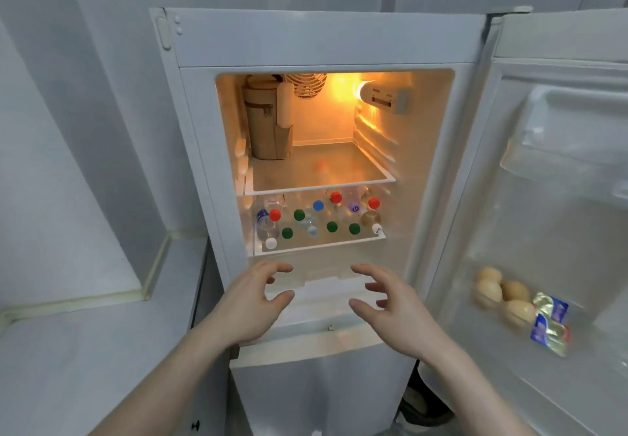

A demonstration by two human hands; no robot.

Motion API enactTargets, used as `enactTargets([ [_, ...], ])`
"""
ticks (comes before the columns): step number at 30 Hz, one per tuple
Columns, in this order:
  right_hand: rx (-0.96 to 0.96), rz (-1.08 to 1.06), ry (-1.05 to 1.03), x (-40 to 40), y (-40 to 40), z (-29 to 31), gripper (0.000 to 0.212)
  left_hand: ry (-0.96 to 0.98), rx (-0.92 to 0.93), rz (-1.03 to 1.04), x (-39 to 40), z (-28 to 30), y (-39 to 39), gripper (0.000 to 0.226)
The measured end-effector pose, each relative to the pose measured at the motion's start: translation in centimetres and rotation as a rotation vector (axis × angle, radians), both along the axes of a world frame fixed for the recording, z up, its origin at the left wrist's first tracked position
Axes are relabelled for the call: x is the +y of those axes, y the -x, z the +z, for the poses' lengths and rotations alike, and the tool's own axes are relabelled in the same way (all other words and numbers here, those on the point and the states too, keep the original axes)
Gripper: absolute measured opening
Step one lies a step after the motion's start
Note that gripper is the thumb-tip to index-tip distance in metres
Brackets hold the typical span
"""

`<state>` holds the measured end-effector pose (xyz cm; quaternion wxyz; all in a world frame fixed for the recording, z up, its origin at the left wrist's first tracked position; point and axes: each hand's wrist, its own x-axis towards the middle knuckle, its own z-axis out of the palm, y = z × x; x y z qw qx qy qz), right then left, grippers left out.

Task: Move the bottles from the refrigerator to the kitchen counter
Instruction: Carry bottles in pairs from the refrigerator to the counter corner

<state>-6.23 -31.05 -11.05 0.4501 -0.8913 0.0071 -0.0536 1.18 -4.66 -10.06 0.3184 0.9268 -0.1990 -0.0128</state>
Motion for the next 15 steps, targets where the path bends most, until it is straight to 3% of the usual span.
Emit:
enactTargets([
  [15,0.041,-0.087,-0.206,-3.4,-23.3,-2.3,0.055,0.429,0.406,0.530,-6.7,-3.7,-19.9,0.051],
])
